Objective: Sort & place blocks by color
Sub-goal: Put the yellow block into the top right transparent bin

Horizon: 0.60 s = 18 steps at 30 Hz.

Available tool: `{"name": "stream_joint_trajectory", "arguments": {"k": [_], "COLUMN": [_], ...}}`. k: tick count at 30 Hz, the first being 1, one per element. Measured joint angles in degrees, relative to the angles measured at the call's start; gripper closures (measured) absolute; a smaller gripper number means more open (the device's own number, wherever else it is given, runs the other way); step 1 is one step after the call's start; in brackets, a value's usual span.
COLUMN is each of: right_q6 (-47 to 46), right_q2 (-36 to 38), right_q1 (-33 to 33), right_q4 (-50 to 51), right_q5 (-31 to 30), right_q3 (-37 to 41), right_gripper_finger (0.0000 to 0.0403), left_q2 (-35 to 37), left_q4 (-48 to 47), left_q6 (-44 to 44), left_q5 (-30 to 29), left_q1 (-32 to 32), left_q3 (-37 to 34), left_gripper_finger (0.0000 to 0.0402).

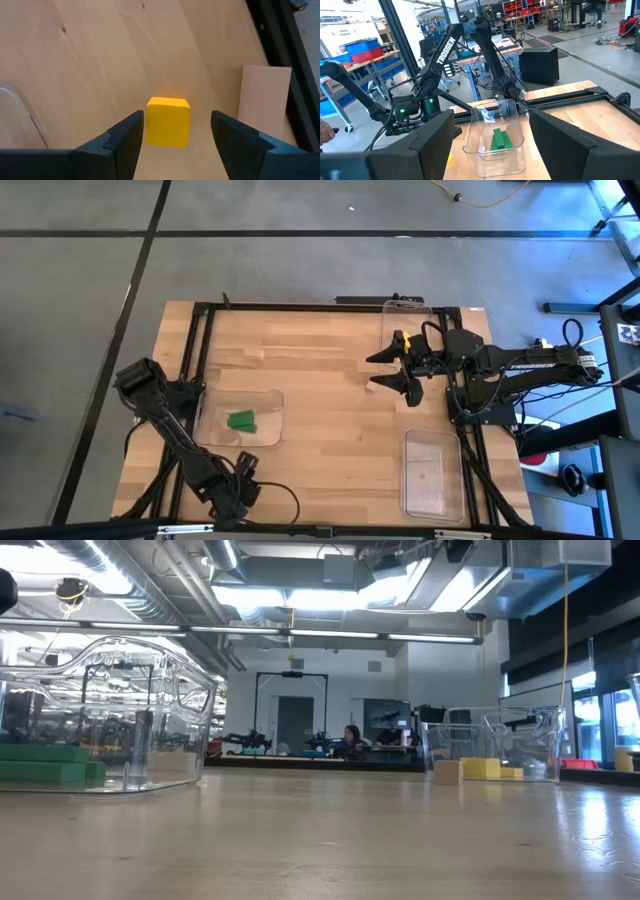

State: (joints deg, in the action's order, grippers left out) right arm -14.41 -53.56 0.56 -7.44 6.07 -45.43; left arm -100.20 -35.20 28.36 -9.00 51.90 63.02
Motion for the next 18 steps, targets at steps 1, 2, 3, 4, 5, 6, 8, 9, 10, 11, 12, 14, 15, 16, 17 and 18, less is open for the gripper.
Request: {"name": "stream_joint_trajectory", "arguments": {"k": [1,2,3,4,5,6,8,9,10,11,12,14,15,16,17,18], "right_q6": [0.00,0.00,0.00,0.00,-0.02,-0.02,-0.02,-0.01,-0.01,-0.02,-0.02,-0.02,-0.02,-0.02,-0.02,0.03], "right_q2": [0.00,0.00,0.00,0.00,0.00,0.00,0.00,0.00,0.00,0.00,0.00,0.00,0.00,0.00,0.00,0.00], "right_q1": [0.00,0.00,0.00,0.00,0.00,0.00,0.00,0.00,0.00,0.02,0.01,0.00,0.00,0.00,0.00,0.00], "right_q4": [0.00,0.00,0.00,0.00,0.01,0.01,0.02,0.02,0.02,0.02,0.02,0.02,0.02,0.02,0.02,0.02], "right_q5": [-0.02,-0.02,-0.02,-0.02,-0.02,-0.02,-0.02,-0.02,-0.02,-0.02,-0.02,-0.02,-0.02,-0.02,-0.02,-0.02], "right_q3": [0.00,0.00,0.00,0.00,0.00,0.00,0.00,0.00,0.00,0.00,0.00,0.00,0.00,0.00,0.00,0.00], "right_gripper_finger": [0.0141,0.0141,0.0141,0.0141,0.0141,0.0141,0.0141,0.0141,0.0141,0.0141,0.0141,0.0141,0.0141,0.0141,0.0141,0.0141], "left_q2": [0.00,0.00,0.00,0.00,0.00,0.00,0.00,0.00,0.00,0.00,0.00,0.00,0.00,0.00,-0.12,-0.51], "left_q4": [0.02,0.07,-0.03,-0.16,-0.21,-0.37,-0.92,-1.23,-1.60,-1.81,-1.78,-1.69,-1.70,-1.68,-1.65,-1.37], "left_q6": [-0.20,-0.24,-0.26,-0.32,-0.33,-0.33,-0.40,-0.40,-0.42,-0.44,-0.44,-0.46,-0.44,-0.44,-0.46,-0.46], "left_q5": [-0.17,-0.63,-0.90,-0.95,-0.95,-0.94,-0.93,-0.96,-0.97,-1.01,-1.14,-1.22,-1.23,-1.24,-1.24,-1.20], "left_q1": [0.00,0.00,0.00,-0.08,-0.17,-0.20,-0.20,-0.20,-0.24,-0.26,-0.26,-0.29,-0.29,-0.31,-0.31,-0.45], "left_q3": [0.00,0.00,0.00,0.00,0.00,0.00,0.00,0.00,0.00,-0.02,-0.02,-0.02,-0.02,-0.02,-0.02,-0.02], "left_gripper_finger": [0.0178,0.0178,0.0178,0.0178,0.0178,0.0178,0.0178,0.0178,0.0178,0.0178,0.0178,0.0178,0.0178,0.0178,0.0178,0.0178]}}
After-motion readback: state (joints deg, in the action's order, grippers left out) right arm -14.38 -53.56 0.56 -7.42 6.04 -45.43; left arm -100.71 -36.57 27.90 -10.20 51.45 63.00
